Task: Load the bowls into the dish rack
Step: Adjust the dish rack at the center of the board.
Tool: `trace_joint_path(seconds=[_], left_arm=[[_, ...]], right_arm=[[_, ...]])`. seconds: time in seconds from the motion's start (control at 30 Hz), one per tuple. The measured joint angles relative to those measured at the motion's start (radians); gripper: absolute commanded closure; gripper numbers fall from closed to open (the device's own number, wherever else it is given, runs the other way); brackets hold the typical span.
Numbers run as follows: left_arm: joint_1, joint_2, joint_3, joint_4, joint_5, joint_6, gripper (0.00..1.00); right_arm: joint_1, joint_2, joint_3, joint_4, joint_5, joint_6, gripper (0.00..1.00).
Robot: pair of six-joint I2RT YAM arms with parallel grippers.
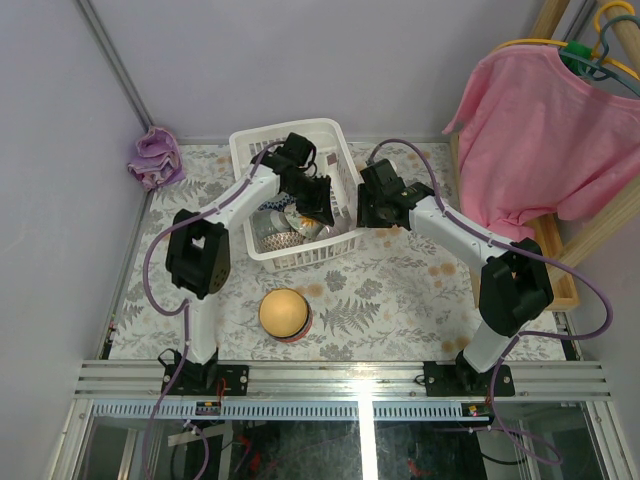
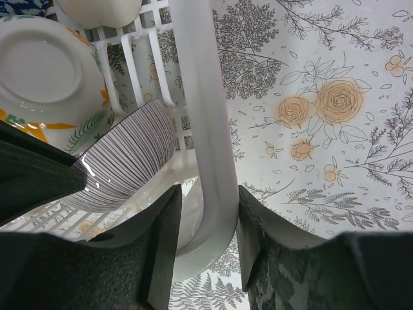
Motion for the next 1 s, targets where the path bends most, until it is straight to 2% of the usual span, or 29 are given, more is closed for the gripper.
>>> trace_joint_path(seconds=[0.17, 0.33, 0.5, 0.67, 0.93, 1.0], left_arm=[[0.003, -0.021, -0.036, 0.03, 0.011, -0.005, 1.0], [0.003, -0.081, -0.126, 0.079, 0.011, -0.035, 1.0], [0.0, -0.124, -0.183, 0.088, 0.019, -0.066, 1.0], [-0.004, -0.137, -0.199, 0.095, 0.018, -0.082, 1.0], [0.004, -0.138, -0.223, 0.164, 0.029, -0.119, 1.0], [0.011, -0.145, -0.223, 0.182, 0.037, -0.13, 1.0]], right_arm=[[-0.001, -0.003, -0.007, 0.006, 0.0, 0.01, 0.67], [-0.003, -0.034, -0.048, 0.029, -0.008, 0.05, 0.72], [0.026, -0.127, -0.167, 0.081, -0.008, 0.106, 0.75], [0.078, -0.223, -0.28, 0.128, 0.021, 0.196, 0.83], [0.163, -0.241, -0.307, 0.136, 0.117, 0.332, 0.85], [0.196, -0.242, -0.308, 0.13, 0.143, 0.37, 0.82]])
